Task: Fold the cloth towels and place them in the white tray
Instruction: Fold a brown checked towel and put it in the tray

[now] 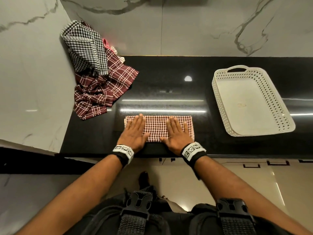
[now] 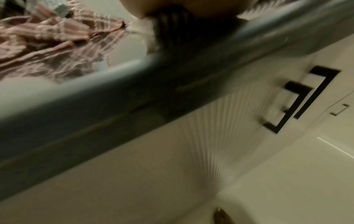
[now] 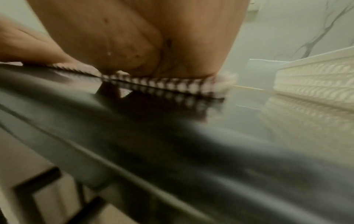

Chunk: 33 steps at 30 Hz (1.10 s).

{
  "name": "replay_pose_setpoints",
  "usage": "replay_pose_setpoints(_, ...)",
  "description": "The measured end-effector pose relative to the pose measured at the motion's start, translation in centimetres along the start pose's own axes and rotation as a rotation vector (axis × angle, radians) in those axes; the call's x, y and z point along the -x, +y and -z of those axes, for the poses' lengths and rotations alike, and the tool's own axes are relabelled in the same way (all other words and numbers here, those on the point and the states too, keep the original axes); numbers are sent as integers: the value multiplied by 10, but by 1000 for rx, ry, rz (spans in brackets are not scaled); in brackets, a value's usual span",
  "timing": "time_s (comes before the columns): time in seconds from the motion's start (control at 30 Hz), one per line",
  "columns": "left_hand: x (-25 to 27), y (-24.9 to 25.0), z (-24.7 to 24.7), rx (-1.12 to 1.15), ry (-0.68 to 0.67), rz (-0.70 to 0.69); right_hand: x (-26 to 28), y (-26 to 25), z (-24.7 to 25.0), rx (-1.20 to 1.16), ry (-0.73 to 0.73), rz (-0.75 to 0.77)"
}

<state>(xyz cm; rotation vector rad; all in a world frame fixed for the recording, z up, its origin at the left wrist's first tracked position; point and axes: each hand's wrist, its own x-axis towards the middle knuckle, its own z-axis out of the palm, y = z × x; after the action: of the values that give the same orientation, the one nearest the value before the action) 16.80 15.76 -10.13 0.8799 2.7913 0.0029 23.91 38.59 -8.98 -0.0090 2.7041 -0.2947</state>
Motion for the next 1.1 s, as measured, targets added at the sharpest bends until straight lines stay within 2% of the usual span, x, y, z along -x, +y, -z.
replay_pose_setpoints(0.17, 32, -42, -8, -7, 37, 43, 19, 55, 5, 6, 26, -81)
replay_pose_setpoints(0.27, 36, -42, -2, 4, 0, 82, 26, 57, 9, 6, -3, -101)
replay_pose_setpoints(0.33, 37, -32, 9, 6, 41, 99, 25, 51, 16, -5, 14, -98)
replay_pose_setpoints(0.4, 37, -13, 22, 30, 142, 29, 22, 45, 24, -29, 80, -55)
replay_pose_setpoints(0.47, 33, 14, 27, 49, 192, -144, 19, 42, 26, -34, 102, -16)
replay_pose_setpoints(0.57, 25, 55, 24, 2, 122, -377, 20, 47, 19, -25, 63, -43)
replay_pose_setpoints(0.63, 18, 68, 23, -31, 92, -385, 29, 51, 11, -21, 93, -100)
replay_pose_setpoints(0.73, 5, 68, 26, -52, 116, -316, 57, 46, -2, -31, 183, -211)
replay_pose_setpoints(0.8, -4, 61, 29, -55, 103, -271, 81, 30, -13, -32, 242, -231)
replay_pose_setpoints(0.97, -6, 41, 32, 8, 25, -225, 110, -9, -41, -10, 295, -28)
replay_pose_setpoints(1.03, 8, 33, 24, 28, 6, -313, 103, -9, -44, -18, 273, 32)
replay_pose_setpoints(1.1, 27, 27, 8, -22, -39, -401, 93, -5, -42, 6, 189, 103)
